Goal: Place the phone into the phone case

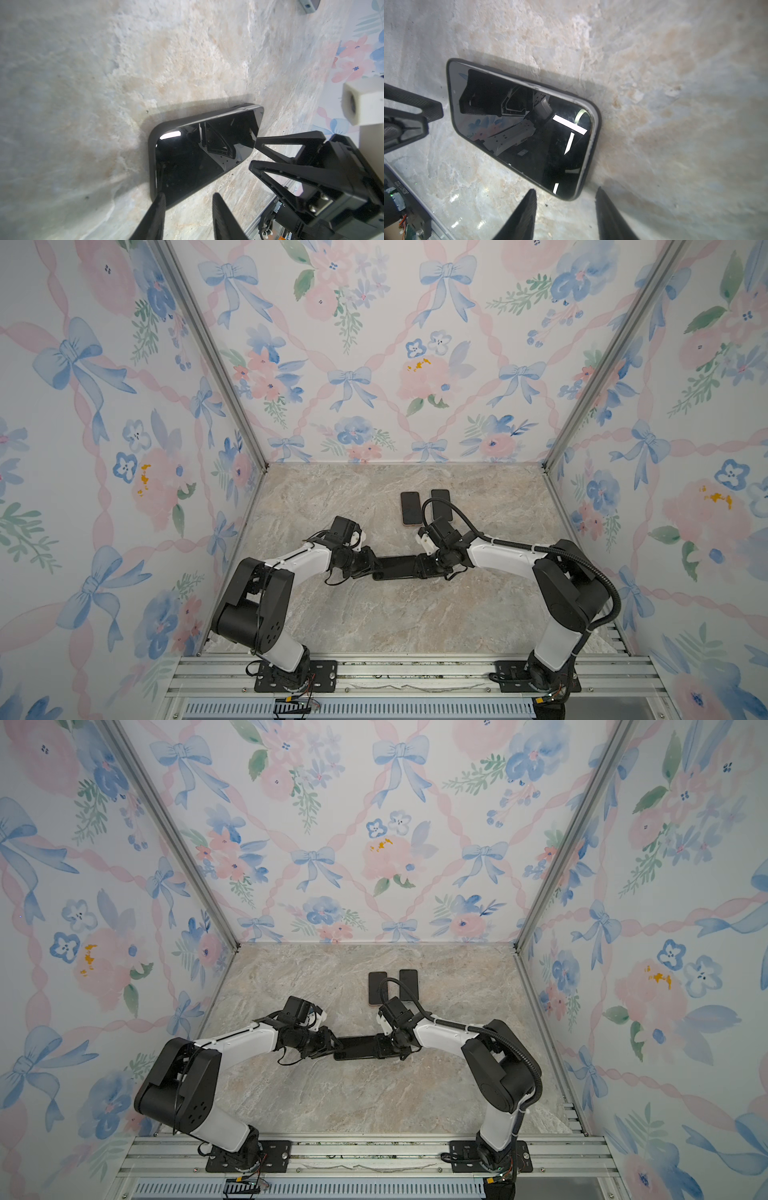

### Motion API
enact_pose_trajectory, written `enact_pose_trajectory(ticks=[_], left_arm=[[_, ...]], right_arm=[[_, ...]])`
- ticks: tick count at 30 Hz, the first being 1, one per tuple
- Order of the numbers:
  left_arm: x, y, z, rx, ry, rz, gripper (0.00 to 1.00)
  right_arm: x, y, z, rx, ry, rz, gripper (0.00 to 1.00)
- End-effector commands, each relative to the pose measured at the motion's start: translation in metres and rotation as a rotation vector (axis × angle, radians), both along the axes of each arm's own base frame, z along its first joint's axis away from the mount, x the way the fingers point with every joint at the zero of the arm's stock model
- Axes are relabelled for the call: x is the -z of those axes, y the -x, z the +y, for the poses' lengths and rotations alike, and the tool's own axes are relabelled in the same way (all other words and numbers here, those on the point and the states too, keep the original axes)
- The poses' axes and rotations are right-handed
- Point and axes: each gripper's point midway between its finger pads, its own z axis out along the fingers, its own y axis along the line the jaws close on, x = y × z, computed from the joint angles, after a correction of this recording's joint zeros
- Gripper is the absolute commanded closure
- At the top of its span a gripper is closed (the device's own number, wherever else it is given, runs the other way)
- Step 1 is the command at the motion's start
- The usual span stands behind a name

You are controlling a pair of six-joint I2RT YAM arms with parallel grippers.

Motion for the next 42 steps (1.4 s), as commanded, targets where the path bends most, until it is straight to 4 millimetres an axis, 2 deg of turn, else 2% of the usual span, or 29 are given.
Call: enact_pose_trajectory(ticks=[1,11,42], left_arm=[[-0.0015,0.0062,-0.0009,0.012,0.010,0.004,0.60],[0.0013,0.0059,0.0002,0.005,0.002,0.012,0.60],[0.0039,0.0046,0.0004,0.005,-0.005,0.015,0.61]], right_arm=[[0.0063,0.0027,-0.0008,0.004,-0.008,0.022,0.54],[0.0131,0.0055,-0.0021,0.003,0.000,0.035,0.66],[0.0162,0.0071,-0.0023,0.005,0.005,0.036,0.84]])
